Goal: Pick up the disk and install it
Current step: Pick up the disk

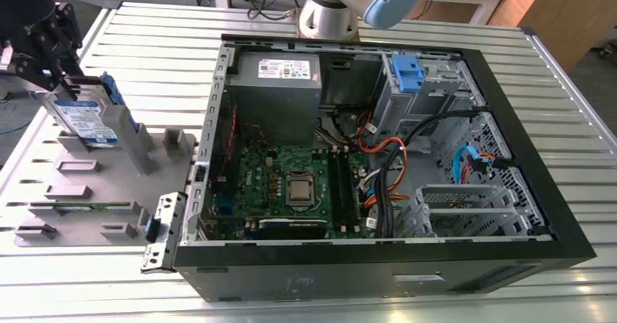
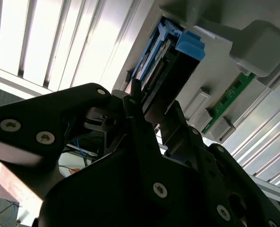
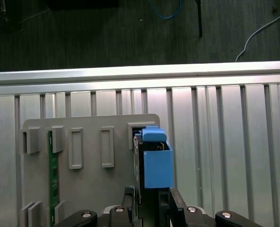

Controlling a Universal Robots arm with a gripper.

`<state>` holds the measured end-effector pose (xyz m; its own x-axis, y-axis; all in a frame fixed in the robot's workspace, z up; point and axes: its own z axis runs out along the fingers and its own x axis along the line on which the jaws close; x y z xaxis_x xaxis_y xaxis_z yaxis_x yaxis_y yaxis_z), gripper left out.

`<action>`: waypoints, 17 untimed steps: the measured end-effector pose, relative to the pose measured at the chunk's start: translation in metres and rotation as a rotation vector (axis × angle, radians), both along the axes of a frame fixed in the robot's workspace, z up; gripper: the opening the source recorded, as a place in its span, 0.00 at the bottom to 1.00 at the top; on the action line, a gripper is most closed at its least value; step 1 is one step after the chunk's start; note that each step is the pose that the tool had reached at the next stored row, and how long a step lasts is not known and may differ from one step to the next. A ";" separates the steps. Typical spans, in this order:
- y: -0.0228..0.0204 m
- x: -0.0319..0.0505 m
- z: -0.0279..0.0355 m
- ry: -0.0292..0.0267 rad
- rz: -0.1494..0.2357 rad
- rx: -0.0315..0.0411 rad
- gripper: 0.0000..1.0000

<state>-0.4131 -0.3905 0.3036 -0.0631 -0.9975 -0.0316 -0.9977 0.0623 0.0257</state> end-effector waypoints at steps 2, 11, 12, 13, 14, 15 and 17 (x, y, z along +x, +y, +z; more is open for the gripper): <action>-0.0001 -0.0001 0.0008 0.0002 0.000 -0.0002 0.42; 0.0006 0.0001 0.0010 0.0000 0.000 0.0000 0.42; 0.0006 0.0001 0.0010 0.0000 0.000 0.0000 0.42; 0.0006 0.0001 0.0010 0.0000 0.000 0.0000 0.42; 0.0007 0.0001 0.0010 0.0000 0.000 0.0000 0.42; 0.0007 0.0001 0.0010 0.0000 0.000 0.0000 0.42; 0.0008 0.0001 0.0010 0.0000 0.000 0.0000 0.41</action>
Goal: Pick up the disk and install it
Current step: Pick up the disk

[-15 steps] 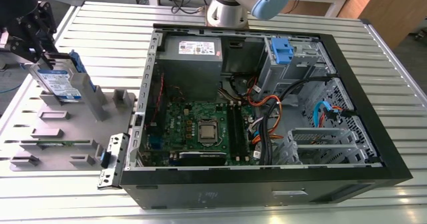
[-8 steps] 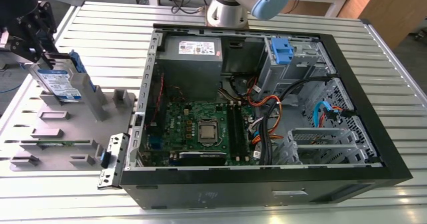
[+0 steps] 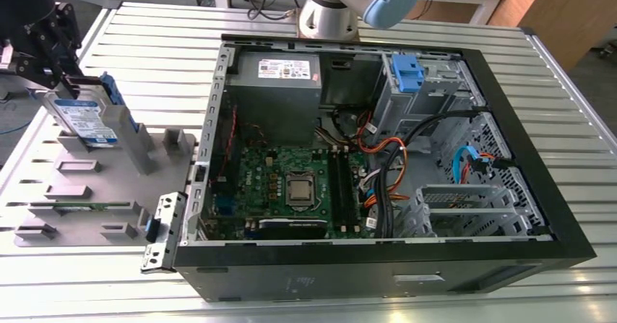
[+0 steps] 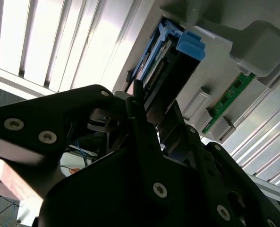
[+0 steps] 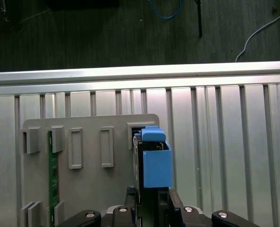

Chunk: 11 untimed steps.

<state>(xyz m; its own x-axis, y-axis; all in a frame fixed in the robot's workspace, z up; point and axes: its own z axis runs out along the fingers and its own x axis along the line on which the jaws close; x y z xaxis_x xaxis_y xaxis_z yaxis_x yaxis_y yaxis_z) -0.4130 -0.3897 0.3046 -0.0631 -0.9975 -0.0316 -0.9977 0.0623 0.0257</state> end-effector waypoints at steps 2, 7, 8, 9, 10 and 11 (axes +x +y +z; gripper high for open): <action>0.0001 0.0000 0.0001 0.0001 0.000 -0.0001 0.35; 0.0002 0.0000 0.0000 0.0000 0.000 0.0000 0.35; 0.0007 0.0000 0.0000 0.0000 0.000 0.0000 0.35; 0.0011 0.0000 0.0000 0.0001 0.000 0.0000 0.35; 0.0011 0.0000 0.0000 0.0000 0.000 0.0000 0.35; 0.0012 0.0000 0.0000 0.0000 0.000 0.0000 0.35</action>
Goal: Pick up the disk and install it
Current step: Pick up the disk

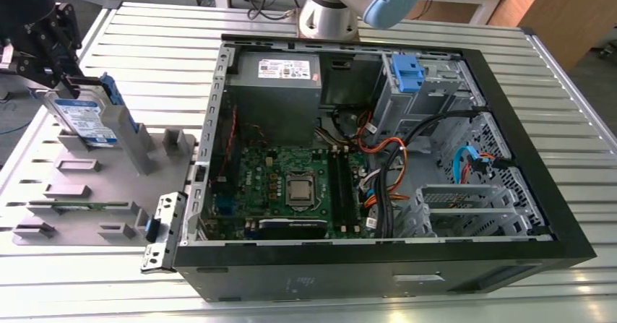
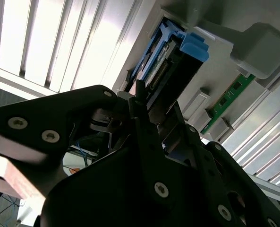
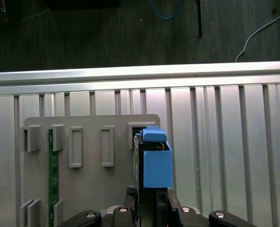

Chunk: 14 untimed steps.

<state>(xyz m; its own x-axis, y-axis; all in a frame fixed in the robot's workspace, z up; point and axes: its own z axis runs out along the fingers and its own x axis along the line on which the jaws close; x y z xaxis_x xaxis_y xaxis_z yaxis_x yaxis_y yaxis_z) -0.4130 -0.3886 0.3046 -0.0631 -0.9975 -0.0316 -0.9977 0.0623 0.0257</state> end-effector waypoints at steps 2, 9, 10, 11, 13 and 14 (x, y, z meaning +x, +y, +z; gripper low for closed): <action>0.0001 0.0000 0.0000 0.0000 0.000 0.0000 0.35; 0.0003 0.0000 0.0000 0.0000 0.000 0.0000 0.35; 0.0003 0.0000 0.0000 -0.0001 0.000 0.0000 0.35; 0.0015 0.0000 0.0000 -0.0001 0.000 0.0001 0.35; 0.0027 0.0000 0.0000 0.0000 0.000 0.0001 0.35; 0.0027 0.0000 0.0000 0.0000 0.000 0.0000 0.35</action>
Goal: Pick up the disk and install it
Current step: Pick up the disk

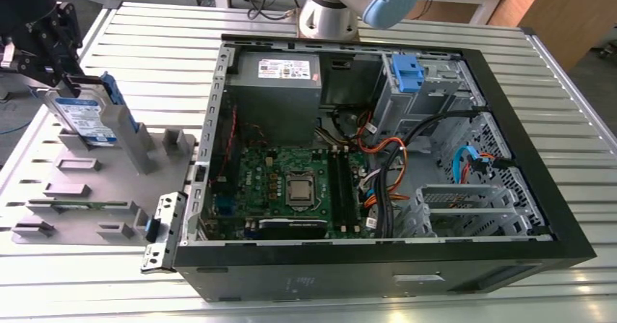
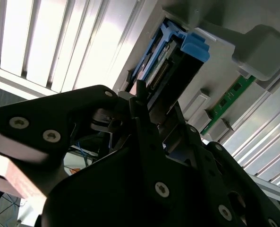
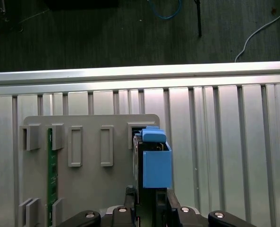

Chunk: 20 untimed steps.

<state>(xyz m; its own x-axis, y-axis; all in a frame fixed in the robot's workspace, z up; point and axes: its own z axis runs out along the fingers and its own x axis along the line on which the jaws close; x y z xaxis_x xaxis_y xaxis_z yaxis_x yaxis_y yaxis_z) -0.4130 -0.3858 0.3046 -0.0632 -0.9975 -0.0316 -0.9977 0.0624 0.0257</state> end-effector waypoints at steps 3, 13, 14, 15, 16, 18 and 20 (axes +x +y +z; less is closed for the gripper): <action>0.0000 0.0000 0.0002 -0.0002 0.000 0.0001 0.35; 0.0000 0.0000 0.0065 0.0000 0.000 0.0000 0.35; 0.0000 0.0000 0.0066 -0.0002 0.000 0.0001 0.35; 0.0000 0.0000 0.0066 -0.0003 0.000 0.0001 0.35; 0.0000 0.0000 0.0069 0.0000 0.000 0.0000 0.35; 0.0000 0.0000 0.0070 -0.0001 0.000 0.0000 0.35; 0.0000 0.0000 0.0073 0.0001 0.000 0.0000 0.35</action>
<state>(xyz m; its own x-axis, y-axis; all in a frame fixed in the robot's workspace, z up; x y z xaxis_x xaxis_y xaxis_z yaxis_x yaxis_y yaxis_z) -0.4130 -0.3858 0.3119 -0.0631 -0.9975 -0.0316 -0.9977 0.0623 0.0258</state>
